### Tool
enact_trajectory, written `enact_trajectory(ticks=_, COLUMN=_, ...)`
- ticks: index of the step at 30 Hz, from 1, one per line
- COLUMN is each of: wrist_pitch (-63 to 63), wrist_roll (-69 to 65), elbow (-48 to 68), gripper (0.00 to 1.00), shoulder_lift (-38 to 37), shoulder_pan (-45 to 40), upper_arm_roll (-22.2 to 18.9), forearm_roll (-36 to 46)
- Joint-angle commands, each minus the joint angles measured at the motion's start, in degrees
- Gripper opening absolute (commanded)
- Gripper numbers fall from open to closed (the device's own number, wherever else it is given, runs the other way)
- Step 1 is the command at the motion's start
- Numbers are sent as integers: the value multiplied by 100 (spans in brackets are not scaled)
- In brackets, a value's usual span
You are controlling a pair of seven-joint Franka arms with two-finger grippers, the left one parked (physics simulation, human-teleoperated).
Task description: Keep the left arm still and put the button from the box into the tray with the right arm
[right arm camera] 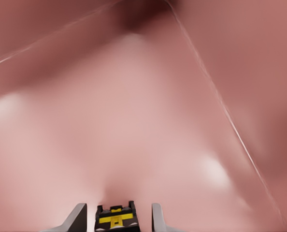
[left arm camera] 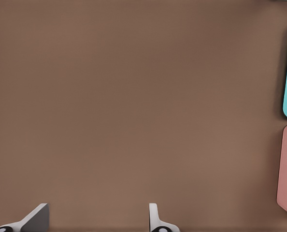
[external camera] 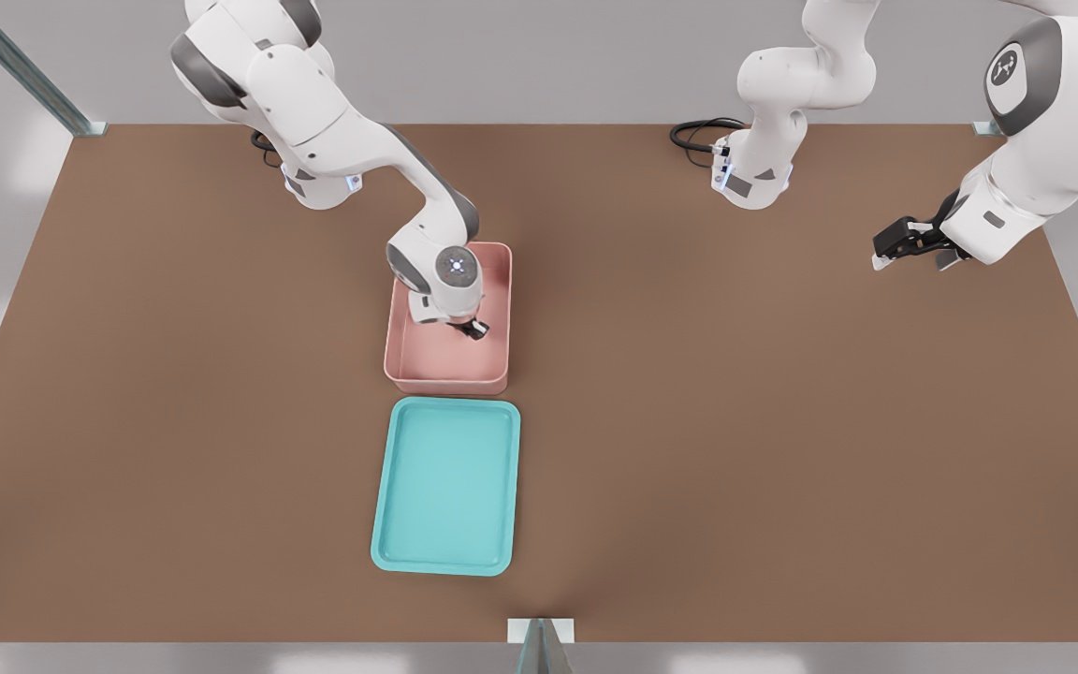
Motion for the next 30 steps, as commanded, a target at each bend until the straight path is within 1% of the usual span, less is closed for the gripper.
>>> enact_trajectory(ticks=1, wrist_pitch=31, wrist_roll=47, elbow=6, gripper=61, shoulder_lift=45, shoulder_pan=11, upper_arm_roll=22, forearm_roll=-123)
enact_trajectory(ticks=8, wrist_pitch=22, wrist_roll=-173, elbow=15, gripper=61, shoulder_lift=80, shoulder_pan=-7, upper_arm_roll=92, forearm_roll=-158)
enact_trajectory(ticks=10, wrist_pitch=5, wrist_roll=-235, elbow=23, gripper=50, shoulder_lift=80, shoulder_pan=-15, upper_arm_roll=92, forearm_roll=-158)
enact_trajectory(ticks=12, wrist_pitch=-13, wrist_roll=-305, elbow=23, gripper=32, shoulder_lift=80, shoulder_pan=-51, upper_arm_roll=101, forearm_roll=-158)
enact_trajectory(ticks=13, wrist_pitch=-13, wrist_roll=-314, elbow=23, gripper=29, shoulder_lift=71, shoulder_pan=-59, upper_arm_roll=101, forearm_roll=-158)
enact_trajectory(ticks=14, wrist_pitch=-22, wrist_roll=-331, elbow=23, gripper=29, shoulder_lift=45, shoulder_pan=-59, upper_arm_roll=101, forearm_roll=-158)
enact_trajectory(ticks=15, wrist_pitch=-144, wrist_roll=-472, elbow=50, gripper=29, shoulder_lift=10, shoulder_pan=-348, upper_arm_roll=364, forearm_roll=-150)
enact_trajectory(ticks=16, wrist_pitch=-171, wrist_roll=-647, elbow=67, gripper=28, shoulder_lift=10, shoulder_pan=-867, upper_arm_roll=768, forearm_roll=-150)
enact_trajectory(ticks=18, wrist_pitch=-338, wrist_roll=-814, elbow=182, gripper=28, shoulder_lift=-52, shoulder_pan=-1122, upper_arm_roll=953, forearm_roll=-150)
enact_trajectory(ticks=19, wrist_pitch=-628, wrist_roll=-972, elbow=331, gripper=28, shoulder_lift=-43, shoulder_pan=-1509, upper_arm_roll=1278, forearm_roll=-141)
enact_trajectory(ticks=20, wrist_pitch=-847, wrist_roll=-1227, elbow=524, gripper=28, shoulder_lift=-43, shoulder_pan=-2185, upper_arm_roll=1840, forearm_roll=-141)
enact_trajectory(ticks=21, wrist_pitch=-1198, wrist_roll=-1412, elbow=822, gripper=28, shoulder_lift=-43, shoulder_pan=-2624, upper_arm_roll=2209, forearm_roll=-141)
enact_trajectory(ticks=22, wrist_pitch=-1401, wrist_roll=-1535, elbow=1297, gripper=28, shoulder_lift=-34, shoulder_pan=-2766, upper_arm_roll=2307, forearm_roll=-132)
enact_trajectory(ticks=23, wrist_pitch=-1454, wrist_roll=-1737, elbow=1763, gripper=28, shoulder_lift=1, shoulder_pan=-2863, upper_arm_roll=2307, forearm_roll=-106)
enact_trajectory(ticks=24, wrist_pitch=-1454, wrist_roll=-1966, elbow=2334, gripper=28, shoulder_lift=150, shoulder_pan=-2968, upper_arm_roll=2263, forearm_roll=-106)
enact_trajectory(ticks=25, wrist_pitch=-1577, wrist_roll=-2326, elbow=3063, gripper=28, shoulder_lift=659, shoulder_pan=-3048, upper_arm_roll=2210, forearm_roll=-132)
enact_trajectory(ticks=26, wrist_pitch=-1858, wrist_roll=-2703, elbow=3985, gripper=28, shoulder_lift=1300, shoulder_pan=-3039, upper_arm_roll=2175, forearm_roll=-342)
enact_trajectory(ticks=27, wrist_pitch=-1885, wrist_roll=-3284, elbow=4979, gripper=28, shoulder_lift=2162, shoulder_pan=-3004, upper_arm_roll=2175, forearm_roll=-940)
enact_trajectory(ticks=28, wrist_pitch=-1841, wrist_roll=-3838, elbow=5517, gripper=28, shoulder_lift=2620, shoulder_pan=-2942, upper_arm_roll=2149, forearm_roll=-1134)
enact_trajectory(ticks=29, wrist_pitch=-1718, wrist_roll=-4075, elbow=5789, gripper=28, shoulder_lift=2919, shoulder_pan=-2837, upper_arm_roll=2113, forearm_roll=-1468)
enact_trajectory(ticks=30, wrist_pitch=-1472, wrist_roll=-4075, elbow=5807, gripper=28, shoulder_lift=3033, shoulder_pan=-2722, upper_arm_roll=1929, forearm_roll=-1547)
